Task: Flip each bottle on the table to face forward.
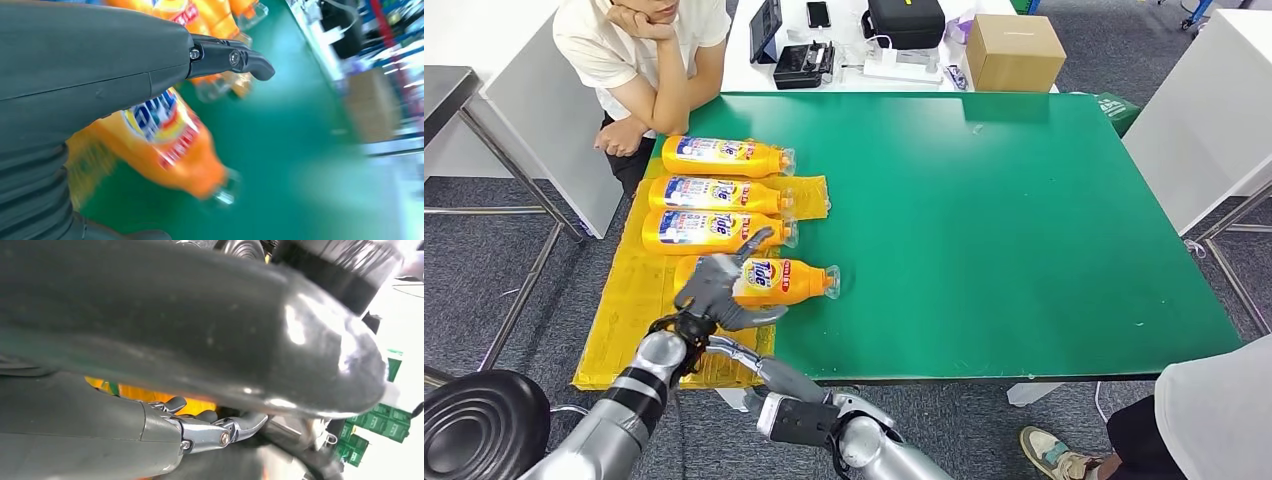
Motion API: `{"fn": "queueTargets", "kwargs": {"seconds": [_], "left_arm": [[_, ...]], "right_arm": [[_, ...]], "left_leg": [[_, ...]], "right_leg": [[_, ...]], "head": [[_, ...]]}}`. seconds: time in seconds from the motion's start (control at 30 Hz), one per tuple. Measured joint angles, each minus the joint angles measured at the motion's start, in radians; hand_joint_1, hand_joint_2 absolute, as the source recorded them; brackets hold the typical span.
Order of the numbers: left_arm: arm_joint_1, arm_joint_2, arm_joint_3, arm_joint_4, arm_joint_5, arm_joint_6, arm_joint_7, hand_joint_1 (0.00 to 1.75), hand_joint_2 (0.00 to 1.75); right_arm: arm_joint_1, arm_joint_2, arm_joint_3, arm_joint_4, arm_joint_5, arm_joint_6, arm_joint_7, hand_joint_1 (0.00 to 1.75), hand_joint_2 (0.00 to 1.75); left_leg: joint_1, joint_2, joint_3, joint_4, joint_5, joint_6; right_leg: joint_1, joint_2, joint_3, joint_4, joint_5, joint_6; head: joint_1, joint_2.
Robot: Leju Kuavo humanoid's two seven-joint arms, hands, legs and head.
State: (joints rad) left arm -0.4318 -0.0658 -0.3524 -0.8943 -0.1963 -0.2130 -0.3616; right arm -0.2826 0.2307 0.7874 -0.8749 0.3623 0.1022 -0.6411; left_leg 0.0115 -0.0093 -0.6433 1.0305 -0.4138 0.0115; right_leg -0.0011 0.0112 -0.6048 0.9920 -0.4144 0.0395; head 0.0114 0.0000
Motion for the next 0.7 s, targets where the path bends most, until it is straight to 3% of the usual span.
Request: {"fn": "queueTargets", "kwargs": {"seconds": [0.17,0.33,0.47,0.7], "left_arm": [[0.106,-0.002,0.082,-0.173,0.432,-0.045,0.085,0.00,1.75],[0.171,0.007,0.112,-0.307,0.531,-0.011,0.095,0.00,1.75],[0.212,0.009,0.113,-0.393,0.526,0.034,0.071,0.00,1.75],[0.326,0.010,0.115,-0.558,0.518,0.102,0.031,0.00,1.75]], "right_arm": [[0.023,-0.016,0.000,-0.015,-0.002,-0.019,0.000,0.00,0.00],[0.037,-0.028,0.000,-0.029,-0.002,-0.031,0.000,0.00,0.00],[0.047,-0.041,0.000,-0.047,0.007,-0.047,-0.003,0.00,1.75],[0.137,-0.115,-0.076,-0.193,-0.043,-0.082,-0.022,0.00,1.75]], "left_leg": [[0.000,0.000,-0.002,0.000,0.000,0.000],[0.000,-0.001,-0.003,0.000,0.000,0.000],[0.000,0.000,-0.003,0.000,0.000,0.000],[0.000,-0.001,-0.005,0.000,-0.001,0.000]], "right_leg": [[0.000,0.000,-0.002,0.000,0.000,0.000],[0.000,0.000,-0.002,0.000,0.000,0.000],[0.000,0.000,-0.003,0.000,0.000,0.000],[0.000,0.000,-0.004,0.000,0.000,0.000]], "head": [[0.000,0.000],[0.000,0.000],[0.000,0.000],[0.000,0.000]]}}
